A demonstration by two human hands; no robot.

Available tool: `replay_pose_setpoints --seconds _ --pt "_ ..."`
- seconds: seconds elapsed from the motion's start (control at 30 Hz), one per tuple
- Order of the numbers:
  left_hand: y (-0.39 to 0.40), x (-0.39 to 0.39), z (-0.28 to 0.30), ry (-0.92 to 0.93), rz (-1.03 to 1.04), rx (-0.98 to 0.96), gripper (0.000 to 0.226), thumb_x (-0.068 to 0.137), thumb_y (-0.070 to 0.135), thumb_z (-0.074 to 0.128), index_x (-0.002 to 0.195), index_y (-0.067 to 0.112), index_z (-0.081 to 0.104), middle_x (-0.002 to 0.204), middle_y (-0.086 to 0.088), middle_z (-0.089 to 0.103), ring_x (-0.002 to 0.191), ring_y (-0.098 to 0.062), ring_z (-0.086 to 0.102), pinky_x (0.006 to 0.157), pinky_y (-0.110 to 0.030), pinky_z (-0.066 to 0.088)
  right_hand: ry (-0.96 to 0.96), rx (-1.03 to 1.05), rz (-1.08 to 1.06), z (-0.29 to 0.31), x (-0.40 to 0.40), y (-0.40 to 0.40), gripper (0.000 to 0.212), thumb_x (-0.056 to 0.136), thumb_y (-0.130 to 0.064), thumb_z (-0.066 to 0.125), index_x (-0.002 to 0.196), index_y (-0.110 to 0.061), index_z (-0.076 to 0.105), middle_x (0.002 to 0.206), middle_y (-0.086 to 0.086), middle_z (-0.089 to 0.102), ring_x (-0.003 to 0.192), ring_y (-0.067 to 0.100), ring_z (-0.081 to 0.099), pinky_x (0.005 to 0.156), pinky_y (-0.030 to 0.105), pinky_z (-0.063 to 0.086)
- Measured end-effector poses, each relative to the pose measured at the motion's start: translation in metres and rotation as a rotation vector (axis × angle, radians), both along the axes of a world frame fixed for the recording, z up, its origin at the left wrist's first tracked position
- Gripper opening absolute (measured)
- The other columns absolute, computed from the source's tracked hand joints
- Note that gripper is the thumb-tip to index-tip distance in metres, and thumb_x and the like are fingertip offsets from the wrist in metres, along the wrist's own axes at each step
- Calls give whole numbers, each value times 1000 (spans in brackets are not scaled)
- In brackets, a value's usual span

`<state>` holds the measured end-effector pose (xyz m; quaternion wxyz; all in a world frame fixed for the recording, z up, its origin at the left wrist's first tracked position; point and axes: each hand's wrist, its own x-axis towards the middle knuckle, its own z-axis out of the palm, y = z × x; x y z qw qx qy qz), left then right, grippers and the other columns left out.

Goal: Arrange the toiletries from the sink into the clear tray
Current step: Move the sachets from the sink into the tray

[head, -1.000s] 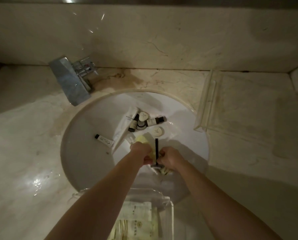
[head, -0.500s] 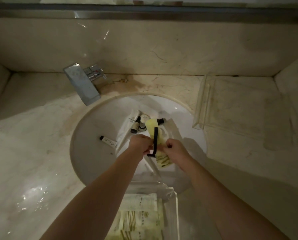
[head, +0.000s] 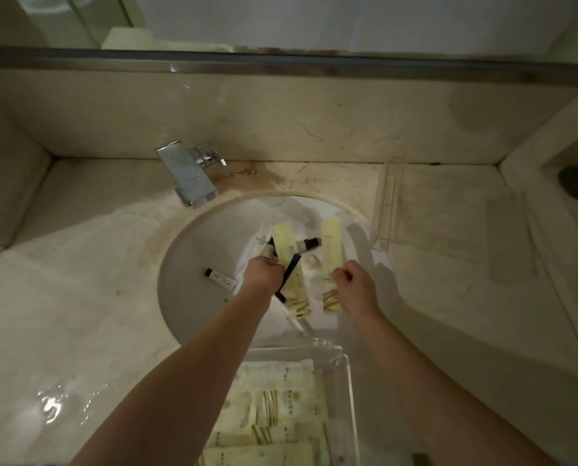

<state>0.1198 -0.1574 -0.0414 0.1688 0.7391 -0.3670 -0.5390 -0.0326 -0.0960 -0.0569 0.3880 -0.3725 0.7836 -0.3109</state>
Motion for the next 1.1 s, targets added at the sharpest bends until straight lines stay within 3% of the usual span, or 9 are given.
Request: replay_pose_setpoints --seconds 0.1,0.17,0.27,0.37,0.53,0.67,0.8,1.0,1.1 --pt "8 9 6 -149 -72 -173 8 88 7 47 88 14 50 86 -6 56 70 -20 52 56 -30 44 18 3 -18 7 2 4 21 93 -14 52 75 -16 43 69 -3 48 61 12 45 56 29 37" --pt "14 13 12 -184 -112 -278 14 87 6 47 96 17 48 88 -2 57 75 -20 53 59 -31 43 -28 1 -29 12 4 8 19 90 -12 56 77 -17 44 75 2 53 70 21 55 64 37 48" --pt "19 17 26 -140 -141 -369 26 89 7 49 113 15 54 89 0 61 80 -20 57 65 -30 46 -116 6 -41 14 6 17 20 84 -10 62 76 -21 47 90 16 63 87 35 65 79 54 56" --pt "21 22 37 -101 -162 -398 21 91 11 49 105 11 65 88 -2 63 85 -23 60 72 -31 49 -189 -39 -65 23 12 25 11 83 -4 62 86 -8 53 92 18 61 92 36 66 79 53 58" --pt "30 33 51 97 -181 -356 33 88 5 48 114 9 68 94 -6 68 84 -21 61 75 -33 52 -355 -125 -141 42 27 35 23 85 5 60 105 9 50 101 20 59 92 28 65 80 46 59" --pt "37 49 67 178 -239 -310 30 86 3 53 109 11 70 97 -6 67 85 -20 61 68 -26 52 -390 -160 -154 52 37 46 29 82 8 58 103 -10 50 97 17 59 84 25 63 79 47 55" --pt "44 69 78 247 -331 -242 23 86 0 56 92 16 71 95 -11 66 86 -24 62 83 -39 54 -405 -162 -140 59 43 61 50 81 9 57 125 -15 51 88 9 60 84 26 62 81 50 53" --pt "55 95 87 288 -395 -169 17 87 1 54 83 14 64 97 -17 64 84 -28 59 75 -38 49 -626 -130 -178 73 55 86 40 85 15 47 120 -1 56 96 13 63 82 23 63 76 38 53" --pt "67 101 94 400 -370 -96 11 93 4 47 93 7 57 87 -17 67 75 -27 64 73 -37 52 -682 -99 -206 76 61 97 29 88 11 47 111 -3 57 100 16 62 84 25 62 72 37 53"
